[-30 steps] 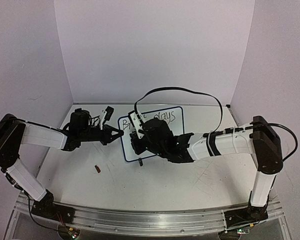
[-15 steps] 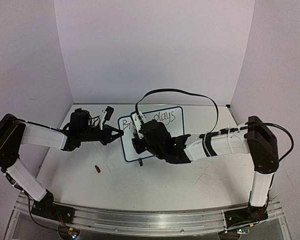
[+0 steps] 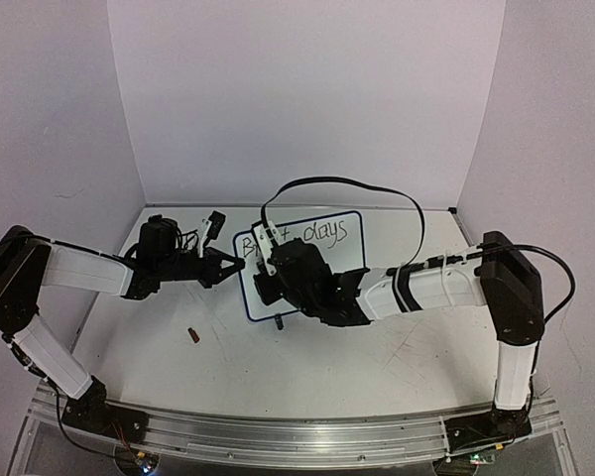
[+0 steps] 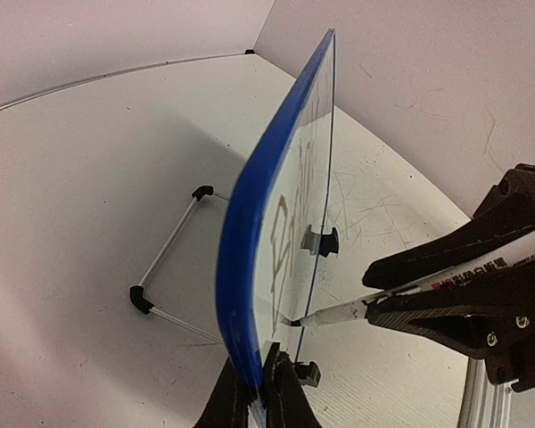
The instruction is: Write a sentence on the whiteboard
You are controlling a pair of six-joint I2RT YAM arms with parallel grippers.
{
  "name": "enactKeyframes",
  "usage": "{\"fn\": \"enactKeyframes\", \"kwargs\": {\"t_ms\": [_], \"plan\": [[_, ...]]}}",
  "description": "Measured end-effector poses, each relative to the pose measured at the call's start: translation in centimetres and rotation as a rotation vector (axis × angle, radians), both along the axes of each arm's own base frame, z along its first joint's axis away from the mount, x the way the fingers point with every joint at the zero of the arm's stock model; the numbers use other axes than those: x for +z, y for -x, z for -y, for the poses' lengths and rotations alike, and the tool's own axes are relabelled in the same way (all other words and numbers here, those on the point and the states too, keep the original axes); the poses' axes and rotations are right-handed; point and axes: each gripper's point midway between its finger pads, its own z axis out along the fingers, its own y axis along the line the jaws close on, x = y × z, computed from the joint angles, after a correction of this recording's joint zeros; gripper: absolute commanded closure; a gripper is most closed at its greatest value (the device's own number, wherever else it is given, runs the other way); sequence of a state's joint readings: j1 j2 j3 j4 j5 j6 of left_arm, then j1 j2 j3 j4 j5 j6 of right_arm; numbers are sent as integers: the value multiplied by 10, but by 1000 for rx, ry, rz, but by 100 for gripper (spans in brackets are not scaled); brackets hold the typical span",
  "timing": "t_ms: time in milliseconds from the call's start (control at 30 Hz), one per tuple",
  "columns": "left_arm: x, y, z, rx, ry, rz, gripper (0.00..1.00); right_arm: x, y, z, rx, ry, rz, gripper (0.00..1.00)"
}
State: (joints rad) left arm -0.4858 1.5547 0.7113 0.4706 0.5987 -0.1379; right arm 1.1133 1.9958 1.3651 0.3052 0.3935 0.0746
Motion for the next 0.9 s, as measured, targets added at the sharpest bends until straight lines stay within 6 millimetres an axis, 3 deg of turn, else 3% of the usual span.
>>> {"fn": "enactKeyframes", "kwargs": {"t_ms": [500, 900], "plan": [[0, 0, 0, -1, 0, 1, 100, -1, 4, -5, 34, -15, -20, 100], [0, 0, 0, -1, -1, 3, 100, -17, 6, 1, 26, 13, -45, 100]]}}
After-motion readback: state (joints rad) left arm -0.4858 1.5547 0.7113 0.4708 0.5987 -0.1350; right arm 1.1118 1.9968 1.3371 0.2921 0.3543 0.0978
